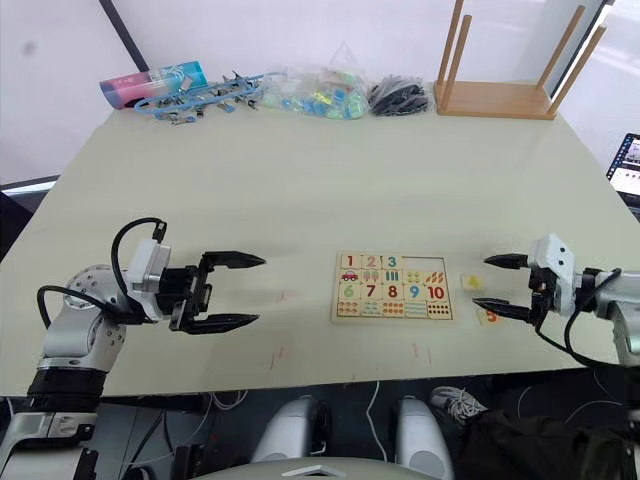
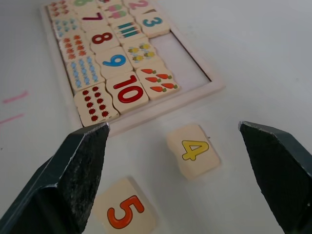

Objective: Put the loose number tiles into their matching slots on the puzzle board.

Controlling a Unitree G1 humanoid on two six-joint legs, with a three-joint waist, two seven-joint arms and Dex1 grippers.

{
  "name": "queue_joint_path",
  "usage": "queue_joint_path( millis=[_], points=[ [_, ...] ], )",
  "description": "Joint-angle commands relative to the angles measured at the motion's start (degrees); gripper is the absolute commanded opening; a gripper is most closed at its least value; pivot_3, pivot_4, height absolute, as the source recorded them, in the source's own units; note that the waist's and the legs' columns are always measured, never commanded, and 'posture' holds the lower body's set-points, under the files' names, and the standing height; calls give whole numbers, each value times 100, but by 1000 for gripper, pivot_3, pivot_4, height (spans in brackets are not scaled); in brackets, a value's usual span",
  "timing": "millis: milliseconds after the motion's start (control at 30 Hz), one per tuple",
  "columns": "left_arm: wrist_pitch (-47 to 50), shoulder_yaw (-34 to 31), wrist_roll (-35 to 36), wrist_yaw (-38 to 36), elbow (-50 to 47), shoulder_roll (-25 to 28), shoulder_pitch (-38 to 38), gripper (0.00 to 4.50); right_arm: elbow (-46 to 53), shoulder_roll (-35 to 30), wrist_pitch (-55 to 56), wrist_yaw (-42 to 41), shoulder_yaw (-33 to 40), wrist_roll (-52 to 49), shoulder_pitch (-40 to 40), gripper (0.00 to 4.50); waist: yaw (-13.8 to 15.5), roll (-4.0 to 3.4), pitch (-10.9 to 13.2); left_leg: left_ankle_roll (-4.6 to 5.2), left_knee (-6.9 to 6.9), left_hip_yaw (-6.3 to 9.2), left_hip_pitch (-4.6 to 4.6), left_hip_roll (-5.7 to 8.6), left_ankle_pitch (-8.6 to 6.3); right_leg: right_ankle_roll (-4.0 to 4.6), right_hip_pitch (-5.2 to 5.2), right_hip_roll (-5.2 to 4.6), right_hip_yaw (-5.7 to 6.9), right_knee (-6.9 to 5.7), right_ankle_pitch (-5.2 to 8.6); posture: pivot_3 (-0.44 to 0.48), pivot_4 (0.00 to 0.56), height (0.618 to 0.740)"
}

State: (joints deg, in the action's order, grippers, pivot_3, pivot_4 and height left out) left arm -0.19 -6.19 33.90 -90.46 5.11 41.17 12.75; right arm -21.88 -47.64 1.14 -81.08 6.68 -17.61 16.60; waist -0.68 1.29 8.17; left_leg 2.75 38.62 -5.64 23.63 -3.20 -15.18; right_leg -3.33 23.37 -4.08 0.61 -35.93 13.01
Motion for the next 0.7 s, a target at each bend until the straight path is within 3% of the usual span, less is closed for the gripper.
queue_joint_path(
  millis=[33,433,700],
  points=[
    [56,-64,92,-62,-210,61,17,4500,-759,-118,558,-388,-121,165,471,4442,11,0,0,0,0,-1,-1,0,0,0,0,0,0,-1,0,0,150,738],
    [97,-130,110,-82,-261,101,-6,4500,-2699,127,2232,-841,-712,849,1515,4442,7,-3,2,-23,2,-7,1,0,14,-4,-1,-1,0,0,-2,0,150,738],
    [79,-124,97,-100,-222,102,28,4500,-3310,235,2468,-899,-775,986,1899,4442,0,-4,2,-25,5,-8,-1,-1,15,-2,-2,-1,-2,-4,-3,0,150,738]
  ],
)
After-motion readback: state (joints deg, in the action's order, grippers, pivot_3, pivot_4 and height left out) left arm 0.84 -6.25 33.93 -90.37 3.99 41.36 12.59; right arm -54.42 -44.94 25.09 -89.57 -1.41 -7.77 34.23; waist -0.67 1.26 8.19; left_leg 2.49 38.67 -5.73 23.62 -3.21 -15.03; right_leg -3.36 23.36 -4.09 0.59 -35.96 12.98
